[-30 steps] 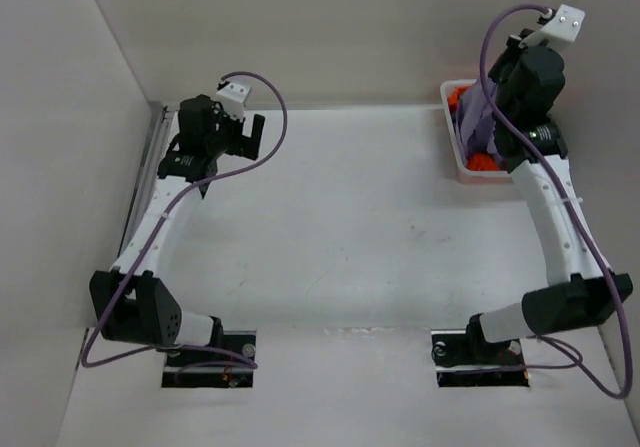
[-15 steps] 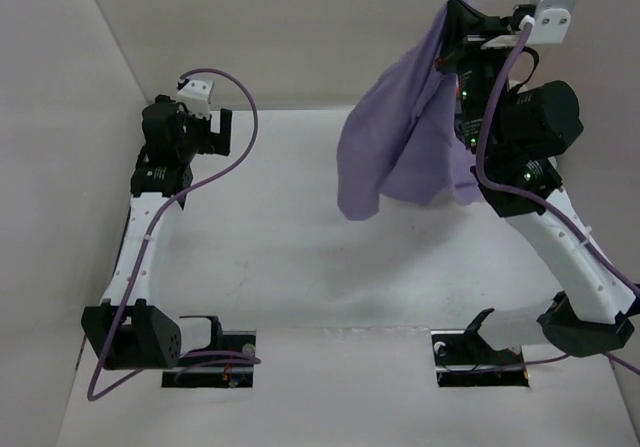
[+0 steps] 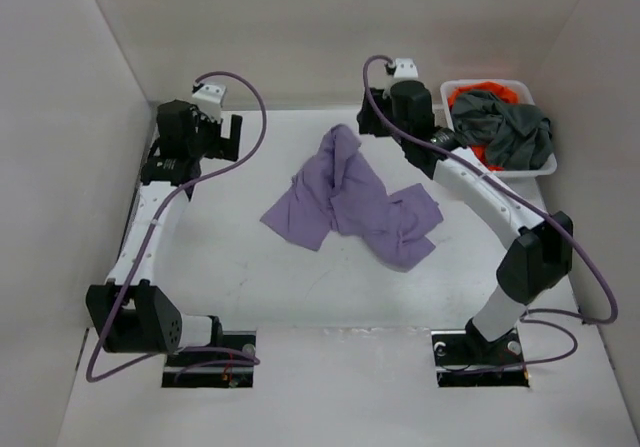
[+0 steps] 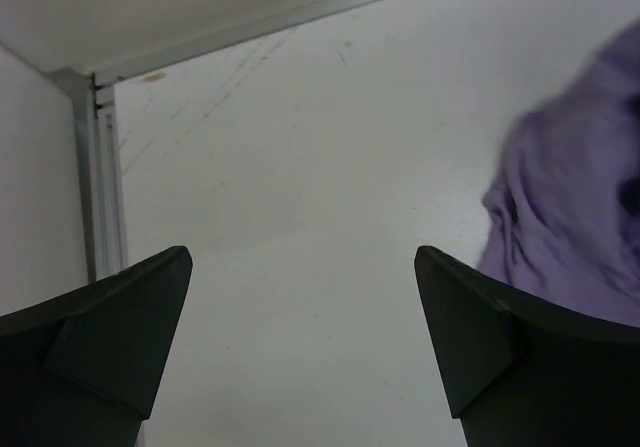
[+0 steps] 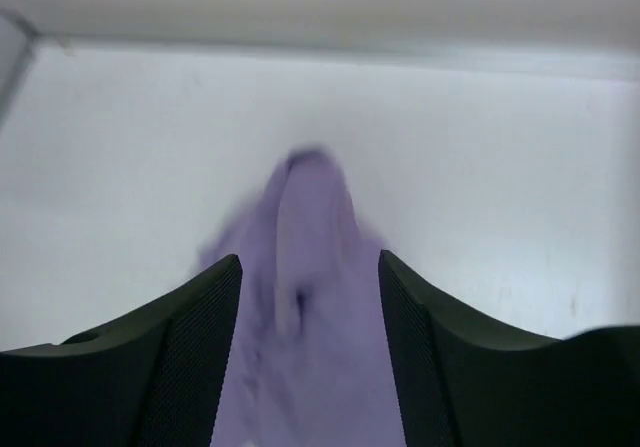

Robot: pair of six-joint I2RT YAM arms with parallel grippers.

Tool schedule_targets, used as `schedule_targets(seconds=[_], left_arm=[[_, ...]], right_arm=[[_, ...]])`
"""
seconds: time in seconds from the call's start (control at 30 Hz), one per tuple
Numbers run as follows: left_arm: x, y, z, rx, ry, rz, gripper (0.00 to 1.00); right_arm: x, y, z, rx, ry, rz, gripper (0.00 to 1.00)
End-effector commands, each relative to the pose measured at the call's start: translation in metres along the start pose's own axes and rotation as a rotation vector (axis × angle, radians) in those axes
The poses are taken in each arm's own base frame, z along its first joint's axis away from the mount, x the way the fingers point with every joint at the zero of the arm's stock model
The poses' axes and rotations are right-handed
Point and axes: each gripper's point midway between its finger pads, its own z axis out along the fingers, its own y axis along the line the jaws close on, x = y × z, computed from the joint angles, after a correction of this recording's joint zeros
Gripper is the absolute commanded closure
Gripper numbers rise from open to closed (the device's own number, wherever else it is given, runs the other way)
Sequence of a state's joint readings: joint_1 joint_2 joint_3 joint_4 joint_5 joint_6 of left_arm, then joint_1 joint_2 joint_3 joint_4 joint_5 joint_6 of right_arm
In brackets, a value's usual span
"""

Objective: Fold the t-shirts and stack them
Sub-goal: Move the tshirt to the center of the board

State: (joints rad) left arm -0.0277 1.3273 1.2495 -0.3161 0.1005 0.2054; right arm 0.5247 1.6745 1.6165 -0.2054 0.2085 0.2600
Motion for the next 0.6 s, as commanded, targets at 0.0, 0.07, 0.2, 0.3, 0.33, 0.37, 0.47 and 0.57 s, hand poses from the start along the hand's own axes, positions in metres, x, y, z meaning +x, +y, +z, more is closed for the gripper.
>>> schedule_targets(seconds=[0.0,0.07,0.2,0.3,0.33,0.37,0.47,0.57], left_arm=[[0.033,-0.031,0.005,0.09,0.107,0.044,0.0],[0.059,-0.05,0.008,0.136,0.177,0.066,0.0],[0.12,-0.084,0.016,0.21,0.328,0.121,0.0],[0.158,-0.082,0.025,0.181,0.431,0.134,0.0],[0.171,-0.078,0.029,0.163,0.469,0.135,0.0],[0.185,-0.073,0.034,0.141,0.513,0.128,0.01],[0.213,-0.068,0.047,0.119,0.606,0.099,0.04],[0.232,-0.081,0.055,0.143,0.681,0.051,0.07]], right_arm=[[0.027,0.009,-0.033,-0.078,0.091,0.061,0.37],[0.045,-0.004,-0.043,-0.047,0.098,0.054,0.38],[0.1,-0.004,-0.05,-0.045,0.211,0.038,0.4],[0.137,-0.003,-0.047,-0.032,0.28,0.049,0.4],[0.147,-0.003,-0.044,-0.03,0.294,0.059,0.39],[0.156,-0.002,-0.04,-0.028,0.307,0.068,0.38],[0.176,-0.002,-0.03,-0.022,0.343,0.079,0.35],[0.19,-0.001,-0.026,-0.018,0.375,0.088,0.28]])
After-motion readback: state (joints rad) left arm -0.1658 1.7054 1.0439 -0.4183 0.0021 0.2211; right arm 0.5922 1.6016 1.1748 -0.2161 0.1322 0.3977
